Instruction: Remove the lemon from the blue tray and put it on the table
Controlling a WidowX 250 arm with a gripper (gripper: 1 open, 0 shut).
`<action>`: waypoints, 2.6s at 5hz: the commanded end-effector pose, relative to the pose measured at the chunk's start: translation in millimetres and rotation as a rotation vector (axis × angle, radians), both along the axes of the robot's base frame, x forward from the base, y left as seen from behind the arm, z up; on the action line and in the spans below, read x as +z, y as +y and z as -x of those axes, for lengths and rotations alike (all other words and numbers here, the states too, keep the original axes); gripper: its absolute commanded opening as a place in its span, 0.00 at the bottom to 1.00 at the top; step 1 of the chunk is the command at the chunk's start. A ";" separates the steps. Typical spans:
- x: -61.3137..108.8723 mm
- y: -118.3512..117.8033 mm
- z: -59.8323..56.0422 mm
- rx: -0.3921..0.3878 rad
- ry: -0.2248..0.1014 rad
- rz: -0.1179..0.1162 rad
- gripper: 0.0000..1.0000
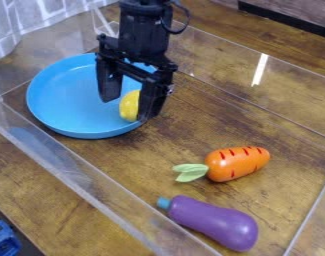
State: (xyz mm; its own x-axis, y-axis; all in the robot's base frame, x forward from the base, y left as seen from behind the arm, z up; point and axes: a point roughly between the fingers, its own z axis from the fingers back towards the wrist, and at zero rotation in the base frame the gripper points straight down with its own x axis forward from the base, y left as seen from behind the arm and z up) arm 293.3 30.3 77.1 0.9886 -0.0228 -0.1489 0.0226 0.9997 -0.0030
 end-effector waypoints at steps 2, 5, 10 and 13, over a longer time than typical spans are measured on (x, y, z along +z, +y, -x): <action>7.0 22.2 -13.7 -0.014 -0.060 0.006 1.00; -3.3 38.0 -27.8 -0.038 -0.103 0.085 1.00; -21.4 63.8 -52.6 -0.034 -0.139 0.097 1.00; -23.3 71.0 -54.3 -0.024 -0.139 0.090 1.00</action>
State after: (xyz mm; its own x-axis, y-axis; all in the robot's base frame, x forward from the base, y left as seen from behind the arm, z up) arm 337.0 93.1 35.5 0.9954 -0.0646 -0.0704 0.0566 0.9922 -0.1111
